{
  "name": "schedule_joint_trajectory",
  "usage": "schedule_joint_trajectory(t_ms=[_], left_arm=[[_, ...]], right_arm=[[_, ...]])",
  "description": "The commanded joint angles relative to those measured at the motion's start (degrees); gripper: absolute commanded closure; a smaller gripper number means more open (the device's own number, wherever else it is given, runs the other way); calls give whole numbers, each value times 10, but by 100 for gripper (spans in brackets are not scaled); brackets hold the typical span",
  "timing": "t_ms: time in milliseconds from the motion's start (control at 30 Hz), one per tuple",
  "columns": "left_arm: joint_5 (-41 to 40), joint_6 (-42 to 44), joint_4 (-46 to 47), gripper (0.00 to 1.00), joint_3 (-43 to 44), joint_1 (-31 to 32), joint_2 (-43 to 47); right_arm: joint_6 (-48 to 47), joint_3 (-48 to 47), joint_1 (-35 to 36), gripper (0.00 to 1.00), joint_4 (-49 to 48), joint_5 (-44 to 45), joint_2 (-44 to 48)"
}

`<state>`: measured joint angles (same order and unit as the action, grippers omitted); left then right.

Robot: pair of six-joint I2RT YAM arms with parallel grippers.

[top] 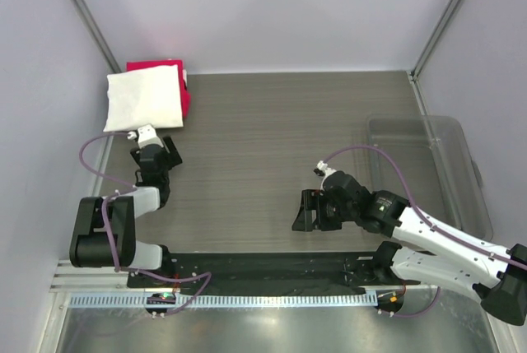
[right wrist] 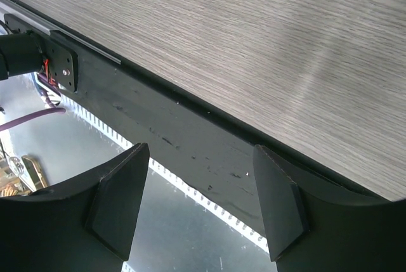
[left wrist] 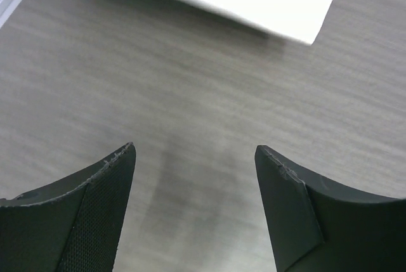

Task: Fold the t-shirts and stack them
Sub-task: Reset both grippers

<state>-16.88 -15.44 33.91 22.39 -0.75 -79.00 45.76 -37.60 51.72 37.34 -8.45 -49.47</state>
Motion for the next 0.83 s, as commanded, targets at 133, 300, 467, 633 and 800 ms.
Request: schedule_joint_trajectory(t_ms=[133,300,467,633,800], left_arm=[[42,68,129,26,-9,24,-36],[31,90,244,1,-59,44,-54],[25,93,275,0,-64,47,-64],[23,100,273,0,-60,50,-66],[23,99,270,0,-60,50,-65]], right_arm=[[-14,-1,4,27,-16,15,6],[-22,4,4,27,-27,24,11],[-10,-2,4,26,-46,27,23],[-8,-5,4,26,-53,42,46],[-15,-6,5,25,-74,69,65]])
